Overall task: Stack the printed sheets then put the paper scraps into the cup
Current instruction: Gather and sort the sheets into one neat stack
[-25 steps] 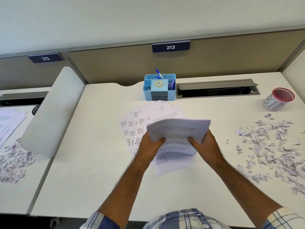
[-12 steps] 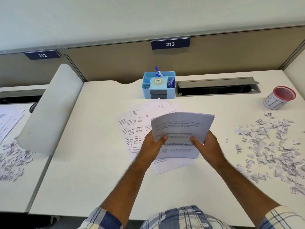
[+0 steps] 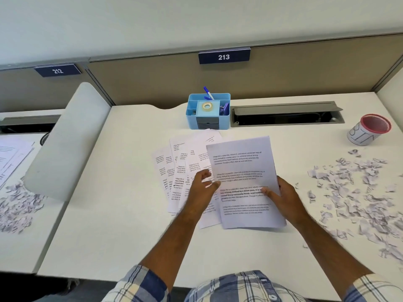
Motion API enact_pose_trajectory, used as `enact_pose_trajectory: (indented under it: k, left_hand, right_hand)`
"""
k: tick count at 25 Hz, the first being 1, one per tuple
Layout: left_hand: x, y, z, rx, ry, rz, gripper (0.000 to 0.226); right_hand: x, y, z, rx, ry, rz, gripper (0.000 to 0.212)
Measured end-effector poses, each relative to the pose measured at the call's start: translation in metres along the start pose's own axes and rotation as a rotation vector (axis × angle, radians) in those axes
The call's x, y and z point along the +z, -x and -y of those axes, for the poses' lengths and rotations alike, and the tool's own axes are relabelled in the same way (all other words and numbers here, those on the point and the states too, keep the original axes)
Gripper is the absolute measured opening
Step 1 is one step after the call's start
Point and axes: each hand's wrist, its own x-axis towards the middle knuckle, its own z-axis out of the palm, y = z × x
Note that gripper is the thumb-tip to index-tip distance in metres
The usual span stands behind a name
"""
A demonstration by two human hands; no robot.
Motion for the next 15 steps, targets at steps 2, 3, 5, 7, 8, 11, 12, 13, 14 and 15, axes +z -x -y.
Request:
enact_pose_trajectory:
  k: [2,3,5,7,8,11,12,13,14,15]
  left_hand:
    - [-0.005,-0.008,0.023,-0.067,-0.08,-0.112,0.066]
    - [-0.009,-0.011,0.035,-0.107,-0.115,-0.169,0.072]
    - [-0.013,-0.014,0.053,-0.187,-0.152,-0.239,0.079]
    - [-0.015,-0.014,0.063,-0.228,-0.144,-0.281,0.078]
    - [-0.014,-0.014,0.065,-0.237,-0.133,-0.292,0.077]
    - [-0.009,-0.015,0.07,-0.253,-0.11,-0.305,0.077]
    - [-0.006,-0.015,0.069,-0.26,-0.095,-0.3,0.078]
    - [-0.004,-0.017,0.068,-0.264,-0.076,-0.298,0.079]
    - [-0.002,-0.019,0.067,-0.273,-0.06,-0.3,0.079]
    - [0.0,-0.022,0.066,-0.283,-0.043,-0.302,0.077]
  right_hand:
    - [-0.007,-0.006,-0.014,0.02,0.038,-0.014,0.034]
    - [-0.01,-0.01,-0.02,0.025,0.055,-0.027,0.034]
    - [-0.017,-0.016,-0.032,0.039,0.075,-0.045,0.034]
    - [-0.022,-0.022,-0.041,0.07,0.105,-0.065,0.032]
    - [-0.024,-0.025,-0.046,0.083,0.126,-0.07,0.031]
    - [-0.026,-0.03,-0.059,0.093,0.205,-0.063,0.029]
    - [-0.026,-0.03,-0.061,0.101,0.23,-0.059,0.029]
    - [-0.025,-0.031,-0.063,0.113,0.24,-0.055,0.03]
    - [-0.024,-0.032,-0.063,0.121,0.242,-0.051,0.03]
    - [-0.023,-0.033,-0.064,0.129,0.239,-0.046,0.031]
